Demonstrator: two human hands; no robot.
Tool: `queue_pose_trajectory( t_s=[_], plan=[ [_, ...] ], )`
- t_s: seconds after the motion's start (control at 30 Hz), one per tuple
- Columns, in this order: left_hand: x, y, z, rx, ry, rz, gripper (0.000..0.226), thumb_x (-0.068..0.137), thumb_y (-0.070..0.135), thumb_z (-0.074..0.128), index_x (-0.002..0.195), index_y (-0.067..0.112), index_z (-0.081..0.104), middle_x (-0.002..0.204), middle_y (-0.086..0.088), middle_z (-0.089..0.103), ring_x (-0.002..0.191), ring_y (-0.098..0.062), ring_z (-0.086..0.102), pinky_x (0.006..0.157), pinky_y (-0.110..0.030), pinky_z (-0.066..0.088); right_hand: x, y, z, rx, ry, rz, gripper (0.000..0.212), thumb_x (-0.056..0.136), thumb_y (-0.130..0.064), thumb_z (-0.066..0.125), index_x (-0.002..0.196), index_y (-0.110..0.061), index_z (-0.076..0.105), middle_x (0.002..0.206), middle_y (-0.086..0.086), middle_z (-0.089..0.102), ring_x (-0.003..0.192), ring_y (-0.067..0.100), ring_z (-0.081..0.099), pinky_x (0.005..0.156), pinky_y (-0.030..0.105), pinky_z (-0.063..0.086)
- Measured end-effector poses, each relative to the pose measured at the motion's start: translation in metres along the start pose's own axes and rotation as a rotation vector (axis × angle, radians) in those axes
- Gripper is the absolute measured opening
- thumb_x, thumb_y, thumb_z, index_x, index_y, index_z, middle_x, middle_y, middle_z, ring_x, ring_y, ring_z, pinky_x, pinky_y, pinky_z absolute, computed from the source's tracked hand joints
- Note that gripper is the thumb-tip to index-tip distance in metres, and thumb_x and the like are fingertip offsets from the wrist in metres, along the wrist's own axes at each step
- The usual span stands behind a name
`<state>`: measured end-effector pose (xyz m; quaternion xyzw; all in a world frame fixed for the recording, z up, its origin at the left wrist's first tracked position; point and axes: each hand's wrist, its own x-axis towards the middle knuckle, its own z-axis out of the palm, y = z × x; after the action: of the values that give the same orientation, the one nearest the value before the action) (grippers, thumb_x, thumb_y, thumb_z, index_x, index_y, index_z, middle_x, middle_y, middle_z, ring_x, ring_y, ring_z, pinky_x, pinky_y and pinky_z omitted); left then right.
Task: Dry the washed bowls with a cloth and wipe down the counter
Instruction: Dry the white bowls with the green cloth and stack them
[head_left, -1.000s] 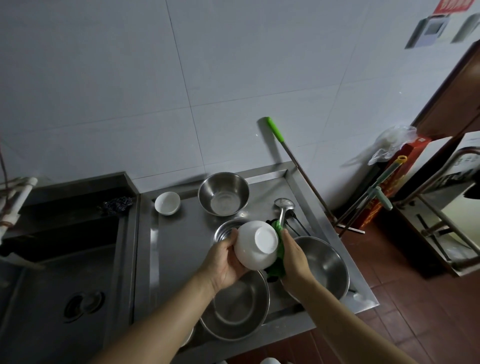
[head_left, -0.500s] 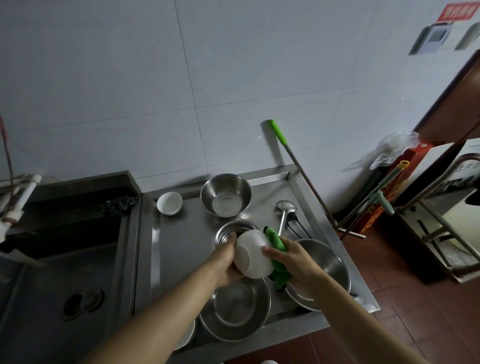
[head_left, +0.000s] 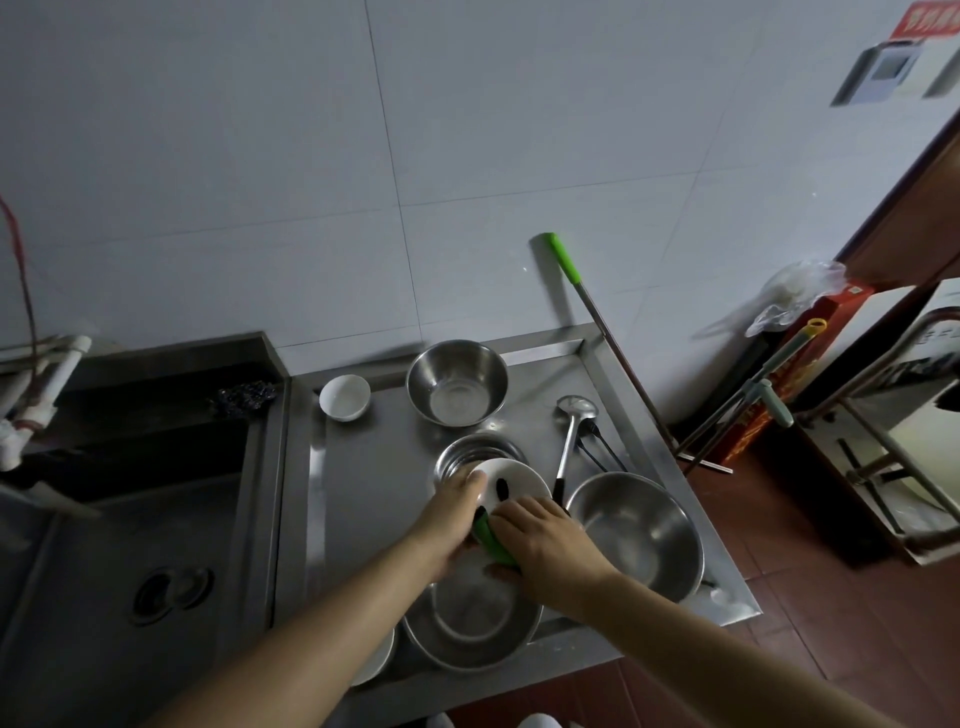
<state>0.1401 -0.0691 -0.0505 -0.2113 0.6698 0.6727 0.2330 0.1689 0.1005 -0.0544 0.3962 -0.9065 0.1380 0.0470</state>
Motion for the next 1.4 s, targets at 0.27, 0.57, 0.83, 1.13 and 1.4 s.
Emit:
queue_pose_trajectory(
  t_s=[0.27,0.57,0.83,1.13,1.4],
  plan=[
    [-0.011,0.005,-0.027,0.203,-0.259,0.041,0.027,0.105,0.023,0.048,0.124,0.027,0.066,0.117,-0.005,0.072,0.107,-0.02,0.069,0.087,-0.031,0.057,-0.014,0.031,-0.011,-0.24,-0.098,-0.423,0.025,0.095,-0.029,0.048,0.107,-0.031,0.07,0.11,-0.012,0.065,0.106,0.013,0.06,0.104,0.031,0.041],
    [-0.013,-0.023,-0.081,0.327,-0.168,-0.11,0.044,0.096,-0.001,0.05,0.12,0.032,0.064,0.116,-0.01,0.065,0.102,-0.029,0.067,0.077,-0.042,0.062,0.012,-0.005,0.016,-0.225,-0.378,-0.306,0.052,0.067,-0.031,0.085,0.115,-0.031,0.064,0.118,-0.009,0.064,0.117,0.019,0.058,0.104,0.04,0.046],
    [-0.034,-0.085,-0.172,0.424,0.205,-0.138,0.04,0.084,-0.006,0.058,0.115,0.019,0.057,0.116,-0.013,0.059,0.098,-0.035,0.064,0.062,-0.046,0.063,0.044,-0.038,0.051,-0.164,-0.387,-0.301,0.044,0.076,-0.029,0.069,0.12,-0.027,0.061,0.119,-0.002,0.062,0.11,0.024,0.059,0.091,0.043,0.053],
    [-0.046,-0.157,-0.201,0.594,0.34,-0.151,0.026,0.082,0.0,0.059,0.101,0.017,0.053,0.1,-0.009,0.064,0.09,-0.029,0.064,0.073,-0.042,0.058,0.051,-0.056,0.086,-0.185,-0.378,-0.296,0.04,0.076,-0.025,0.045,0.109,-0.025,0.068,0.102,-0.002,0.066,0.089,0.022,0.064,0.075,0.037,0.055],
    [-0.034,-0.189,-0.199,0.595,0.403,-0.112,0.018,0.083,0.017,0.072,0.095,0.02,0.058,0.084,0.002,0.065,0.087,-0.027,0.068,0.072,-0.035,0.056,0.051,-0.064,0.106,-0.148,-0.348,-0.233,0.042,0.067,-0.021,0.08,0.108,-0.027,0.068,0.097,-0.006,0.064,0.085,0.017,0.06,0.073,0.032,0.05]
  ],
)
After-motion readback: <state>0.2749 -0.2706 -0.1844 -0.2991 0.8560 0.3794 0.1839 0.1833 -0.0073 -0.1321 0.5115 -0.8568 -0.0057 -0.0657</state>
